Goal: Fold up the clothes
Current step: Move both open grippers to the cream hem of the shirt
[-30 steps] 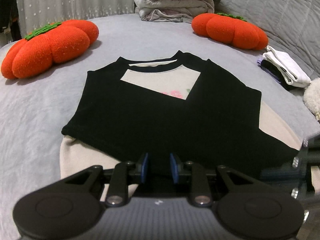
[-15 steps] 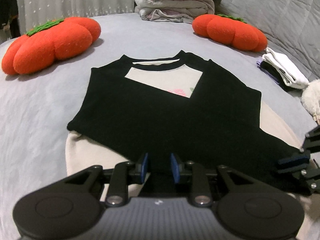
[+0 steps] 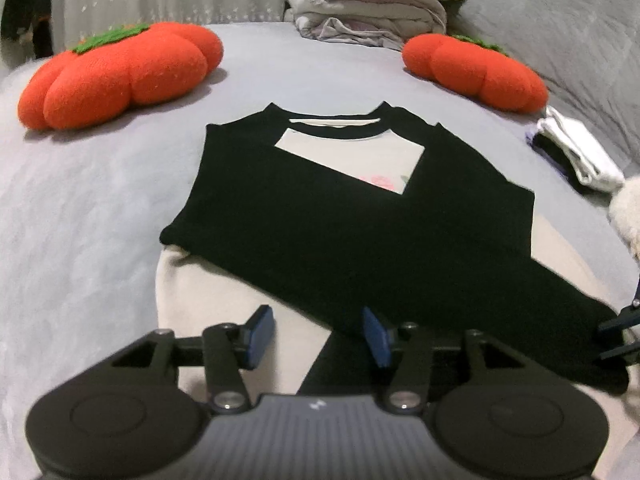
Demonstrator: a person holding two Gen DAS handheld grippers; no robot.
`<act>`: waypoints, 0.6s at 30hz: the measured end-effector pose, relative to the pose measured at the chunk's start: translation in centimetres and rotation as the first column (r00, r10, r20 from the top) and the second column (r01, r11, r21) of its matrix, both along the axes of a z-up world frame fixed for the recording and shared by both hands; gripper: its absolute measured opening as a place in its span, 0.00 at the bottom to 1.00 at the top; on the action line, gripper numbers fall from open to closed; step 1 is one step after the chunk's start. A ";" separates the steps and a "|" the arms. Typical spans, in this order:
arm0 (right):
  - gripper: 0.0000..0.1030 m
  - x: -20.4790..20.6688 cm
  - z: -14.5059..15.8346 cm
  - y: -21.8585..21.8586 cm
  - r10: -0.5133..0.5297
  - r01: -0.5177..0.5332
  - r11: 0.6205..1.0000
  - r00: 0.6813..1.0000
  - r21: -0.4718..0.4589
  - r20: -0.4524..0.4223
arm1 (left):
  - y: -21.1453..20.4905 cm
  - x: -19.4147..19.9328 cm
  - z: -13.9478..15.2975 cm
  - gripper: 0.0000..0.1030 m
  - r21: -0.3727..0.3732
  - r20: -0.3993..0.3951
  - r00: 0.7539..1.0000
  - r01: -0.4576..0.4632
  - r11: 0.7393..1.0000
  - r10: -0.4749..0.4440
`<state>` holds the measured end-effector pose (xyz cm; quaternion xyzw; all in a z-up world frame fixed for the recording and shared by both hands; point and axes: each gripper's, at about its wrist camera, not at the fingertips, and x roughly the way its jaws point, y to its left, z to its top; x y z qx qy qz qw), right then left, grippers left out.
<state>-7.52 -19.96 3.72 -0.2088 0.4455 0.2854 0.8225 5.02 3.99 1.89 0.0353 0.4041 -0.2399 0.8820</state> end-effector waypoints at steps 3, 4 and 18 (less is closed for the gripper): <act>0.26 0.0 0.7 -0.8 -0.020 0.020 1.000 0.999 0.022 0.031 | 1.0 0.3 0.1 0.50 -0.036 -0.021 0.999 -0.035 0.999 0.034; 0.26 0.0 1.0 -0.9 -0.030 0.028 0.999 0.999 0.033 0.044 | 1.2 0.4 0.2 0.49 -0.035 -0.020 0.999 -0.046 0.998 0.045; 0.24 1.7 0.1 1.2 -0.083 0.077 0.993 0.994 0.087 0.067 | 1.0 -0.1 0.0 0.50 0.005 0.003 0.999 -0.044 0.999 0.044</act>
